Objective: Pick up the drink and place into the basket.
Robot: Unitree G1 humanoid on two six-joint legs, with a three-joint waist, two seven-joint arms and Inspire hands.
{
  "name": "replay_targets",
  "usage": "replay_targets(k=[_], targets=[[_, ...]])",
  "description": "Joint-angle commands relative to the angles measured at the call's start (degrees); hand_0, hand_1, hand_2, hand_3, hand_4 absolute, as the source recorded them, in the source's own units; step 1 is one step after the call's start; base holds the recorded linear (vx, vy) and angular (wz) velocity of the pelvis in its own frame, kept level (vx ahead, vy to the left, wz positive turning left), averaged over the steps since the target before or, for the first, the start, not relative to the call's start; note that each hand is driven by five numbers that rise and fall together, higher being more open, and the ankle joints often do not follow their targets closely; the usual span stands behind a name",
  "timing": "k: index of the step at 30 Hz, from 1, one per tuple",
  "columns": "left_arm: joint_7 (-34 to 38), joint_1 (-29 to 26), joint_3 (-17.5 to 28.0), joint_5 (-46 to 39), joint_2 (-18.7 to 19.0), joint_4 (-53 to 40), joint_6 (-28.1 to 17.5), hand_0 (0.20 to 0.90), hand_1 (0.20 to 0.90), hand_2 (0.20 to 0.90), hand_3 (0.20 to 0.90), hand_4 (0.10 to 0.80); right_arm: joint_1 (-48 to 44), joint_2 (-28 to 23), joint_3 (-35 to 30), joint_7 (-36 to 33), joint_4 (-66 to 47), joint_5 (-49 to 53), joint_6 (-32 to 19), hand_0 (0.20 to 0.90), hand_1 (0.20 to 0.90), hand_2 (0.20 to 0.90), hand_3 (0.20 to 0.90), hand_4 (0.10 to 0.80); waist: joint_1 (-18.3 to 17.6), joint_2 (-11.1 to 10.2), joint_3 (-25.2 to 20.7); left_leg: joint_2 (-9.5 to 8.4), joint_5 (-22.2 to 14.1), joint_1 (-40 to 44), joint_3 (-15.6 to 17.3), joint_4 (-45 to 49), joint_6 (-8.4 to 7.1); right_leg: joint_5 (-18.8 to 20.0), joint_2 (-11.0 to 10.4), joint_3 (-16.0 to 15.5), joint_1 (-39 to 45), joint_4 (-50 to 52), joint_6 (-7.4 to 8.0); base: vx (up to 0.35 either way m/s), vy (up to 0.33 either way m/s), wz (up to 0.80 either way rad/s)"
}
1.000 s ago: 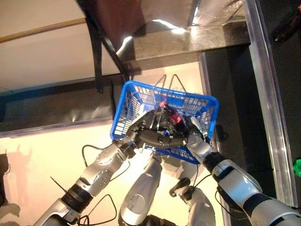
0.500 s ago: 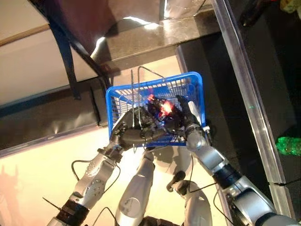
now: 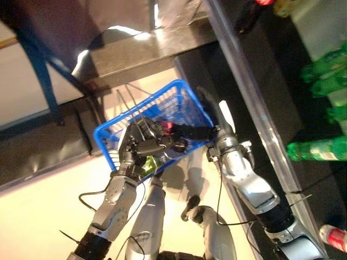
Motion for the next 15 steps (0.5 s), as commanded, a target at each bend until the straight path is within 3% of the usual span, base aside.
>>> replay_targets(k=[1,3,7,15], targets=[[-14.4,-9.52,19.43,-9.93,-1.2,-19.67,-21.63,0.3,0.3,0.3,0.2,0.1,3.13,-6.27,-9.17,5.69,-12.76,4.1,-16.72,0.9,0.9,0.9,0.9,0.8,0.67,4.04,-1.5,1.53,-5.89,12.78,2.11,-3.82,0.51,8.69,-1.41,0.88,2.62,-1.9,1.88,-0.014,0.085,-0.28],[-21.65,-3.97,23.02,-18.19,-2.41,-17.62,-20.24,0.3,0.3,0.3,0.2,0.1,7.56,-4.3,-11.49,9.53,-14.72,2.17,-19.8,0.9,0.9,0.9,0.9,0.8,0.68,4.67,-3.02,1.74,-5.97,13.52,2.11,-4.5,0.44,8.59,-1.22,1.18,3.21,-2.82,1.81,0.013,0.047,-0.14],[-25.7,3.32,24.46,-23.63,-4.96,-16.8,-16.68,0.3,0.3,0.3,0.2,0.1,12.8,-3.08,-12.15,12.46,-15.59,4.87,-22.48,0.9,0.9,0.9,0.9,0.8,0.94,5.14,-5.96,2.12,-5.94,15.41,2.1,-5.94,0.1,8.63,-0.57,1.67,5.7,-6.16,1.65,0.04,-0.004,-0.03],[-20.12,12.99,24.59,-19.86,-5.13,-11.41,-15.66,0.3,0.3,0.3,0.2,0.1,26.01,-3.86,-12.97,23.15,-11.61,13.95,-23.48,0.9,0.9,0.9,0.9,0.8,-1.21,5.11,-12.77,3.28,-4.88,20.47,3.74,-10.64,-0.56,10.99,0.2,3.6,11.76,-14.53,2.56,0.061,0.009,-0.06]])
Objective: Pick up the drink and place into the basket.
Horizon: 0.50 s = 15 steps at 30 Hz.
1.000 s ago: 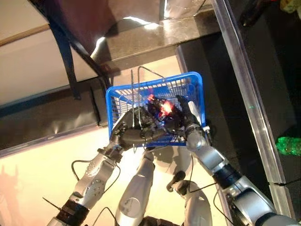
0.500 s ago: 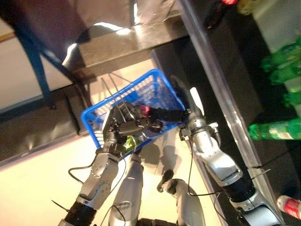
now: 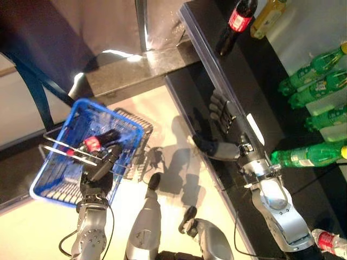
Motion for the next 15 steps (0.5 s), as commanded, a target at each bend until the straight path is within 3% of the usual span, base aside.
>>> replay_targets(k=[1,8,15], targets=[[-9.65,-0.75,2.15,6.61,0.98,-14.39,-14.56,0.3,0.3,0.3,0.2,0.1,5.61,-2.17,-2.03,8.79,-0.72,6.14,-7.22,0.9,0.9,0.9,0.9,0.8,-3.59,5.28,-14.53,2.64,-4.75,8.91,1.13,-2.84,-1.19,8.97,-0.63,3.28,-0.11,-3.53,1.87,0.061,0.018,-0.14],[-5.13,1.92,1.46,7.69,1.16,4.96,-14.97,0.3,0.3,0.3,0.2,0.1,11.67,1.32,3.21,18.78,11.98,11.15,-3.31,0.9,0.9,0.9,0.9,0.8,-6.67,5.56,-21.25,3.84,-3.68,13.98,5.31,-8.99,-1.57,12.04,-0.58,5.69,4.65,-10.61,3.33,0.024,0.005,-0.25],[-3.06,-2.14,0.14,9.02,-1.25,29.31,-13.25,0.3,0.3,0.3,0.2,0.1,11.39,4.76,7.4,17.82,29.44,8.38,-4.49,0.9,0.9,0.9,0.9,0.8,-9.71,6.54,-24.68,5.08,-3.7,16.97,8.74,-11.49,-2.28,13.61,-1.01,6.05,6.59,-13.13,3.87,-0.022,-0.014,-0.27]])
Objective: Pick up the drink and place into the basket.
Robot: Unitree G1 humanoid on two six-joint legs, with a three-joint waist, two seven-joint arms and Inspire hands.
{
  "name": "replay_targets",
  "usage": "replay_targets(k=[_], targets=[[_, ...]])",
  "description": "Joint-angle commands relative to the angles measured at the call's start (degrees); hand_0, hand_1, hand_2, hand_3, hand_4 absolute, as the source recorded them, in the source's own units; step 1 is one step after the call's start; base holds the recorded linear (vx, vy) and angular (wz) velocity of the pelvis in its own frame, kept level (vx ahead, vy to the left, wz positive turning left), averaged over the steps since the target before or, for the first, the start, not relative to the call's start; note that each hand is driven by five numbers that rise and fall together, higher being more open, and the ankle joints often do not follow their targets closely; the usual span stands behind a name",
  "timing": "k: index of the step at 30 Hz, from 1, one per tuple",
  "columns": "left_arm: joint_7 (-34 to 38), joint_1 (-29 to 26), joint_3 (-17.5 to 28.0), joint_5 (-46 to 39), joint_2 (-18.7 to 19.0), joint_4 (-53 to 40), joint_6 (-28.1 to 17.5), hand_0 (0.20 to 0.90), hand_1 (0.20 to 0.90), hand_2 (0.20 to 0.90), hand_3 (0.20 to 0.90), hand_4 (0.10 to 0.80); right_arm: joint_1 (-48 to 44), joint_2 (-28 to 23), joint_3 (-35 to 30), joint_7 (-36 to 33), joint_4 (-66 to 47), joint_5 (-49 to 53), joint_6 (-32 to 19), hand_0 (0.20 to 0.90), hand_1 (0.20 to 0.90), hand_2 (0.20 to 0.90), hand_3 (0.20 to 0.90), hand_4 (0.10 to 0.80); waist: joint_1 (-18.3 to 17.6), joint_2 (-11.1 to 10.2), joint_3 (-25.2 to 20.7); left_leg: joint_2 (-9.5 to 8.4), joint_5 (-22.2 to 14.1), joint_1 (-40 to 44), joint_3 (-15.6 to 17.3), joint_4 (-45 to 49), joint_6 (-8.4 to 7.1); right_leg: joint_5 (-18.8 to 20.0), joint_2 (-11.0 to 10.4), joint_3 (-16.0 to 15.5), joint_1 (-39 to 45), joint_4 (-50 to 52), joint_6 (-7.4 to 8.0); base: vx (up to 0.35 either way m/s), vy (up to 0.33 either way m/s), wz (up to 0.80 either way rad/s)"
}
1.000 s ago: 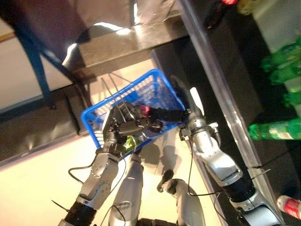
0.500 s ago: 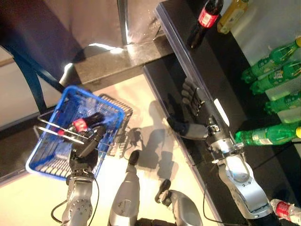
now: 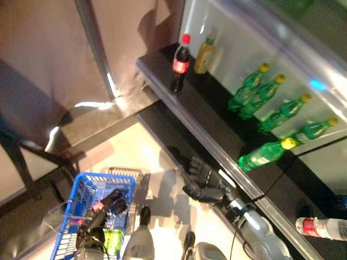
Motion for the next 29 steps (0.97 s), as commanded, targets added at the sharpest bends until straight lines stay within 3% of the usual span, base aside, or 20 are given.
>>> replay_targets(k=[1,7,13,15,16,22,29], targets=[[-3.37,-6.13,0.43,8.22,3.6,-4.04,-10.04,0.3,0.3,0.3,0.2,0.1,2.47,-3.54,2.58,-1.04,1.31,0.74,-4.34,0.9,0.9,0.9,0.9,0.8,-2.13,8.45,-13.2,3.63,-5.26,4.61,1.18,-0.18,-2.97,8.72,-2.0,-1.16,-2.03,-1.11,2.87,-0.052,-0.023,-0.16],[-3.27,-7.16,-0.96,10.67,1.56,8.78,-6.83,0.3,0.3,0.3,0.2,0.1,2.22,-1.7,2.46,-7.29,17.89,-4.18,-4.72,0.9,0.9,0.9,0.9,0.8,-3.32,8.53,-13.97,4.05,-5.67,4.52,1.39,-0.18,-3.72,8.92,-2.16,-2.04,-1.03,-3.91,2.74,-0.071,-0.048,-0.23],[-3.8,-8.46,-0.97,17.34,-0.12,24.46,-3.71,0.3,0.3,0.3,0.2,0.1,-0.89,4.06,-1.72,-11.33,45.56,-10.1,-9.26,0.9,0.9,0.9,0.9,0.8,-2.94,8.32,-13.94,4.47,-5.89,4.82,2.27,-0.18,-3.72,9.13,-2.16,-3.41,-0.26,-5.83,2.28,-0.039,-0.038,-0.12],[-2.9,-8.81,-1.11,19.76,-0.63,28.66,-2.0,0.3,0.3,0.3,0.2,0.1,-1.59,5.48,-3.28,-12.01,51.51,-8.98,-7.63,0.9,0.9,0.9,0.9,0.8,-2.76,8.4,-13.97,4.55,-5.99,4.92,2.54,-0.18,-3.69,9.27,-2.25,-3.67,-0.23,-6.13,2.25,-0.013,-0.027,-0.08],[-4.16,-9.4,-0.91,19.98,-0.92,31.46,-2.56,0.3,0.3,0.3,0.2,0.1,-1.93,6.38,-5.09,-11.66,56.44,-8.92,-9.14,0.9,0.9,0.9,0.9,0.8,-2.8,8.46,-14.06,4.57,-6.06,4.92,2.74,-0.18,-3.69,9.28,-2.25,-3.55,-0.34,-6.16,2.2,-0.009,-0.028,-0.17],[-6.23,-10.01,-0.69,18.0,-1.54,34.01,-4.08,0.3,0.3,0.3,0.2,0.1,-2.82,7.17,-10.25,-12.45,64.09,-4.79,-9.8,0.9,0.9,0.9,0.9,0.8,-3.22,9.0,-14.43,4.76,-6.61,5.51,3.76,-0.18,-3.59,8.86,-2.08,-3.1,-0.37,-6.12,1.78,0.015,-0.003,-0.04],[-6.05,-10.01,-1.87,17.79,-1.7,33.41,-3.64,0.3,0.3,0.3,0.2,0.1,-3.18,6.94,-10.22,-12.76,65.71,-5.83,-10.49,0.9,0.9,0.9,0.9,0.8,-3.41,9.16,-14.56,5.01,-6.71,5.44,4.24,-0.18,-3.62,8.62,-1.75,-2.55,-0.84,-5.87,1.49,0.033,-0.007,0.0]])
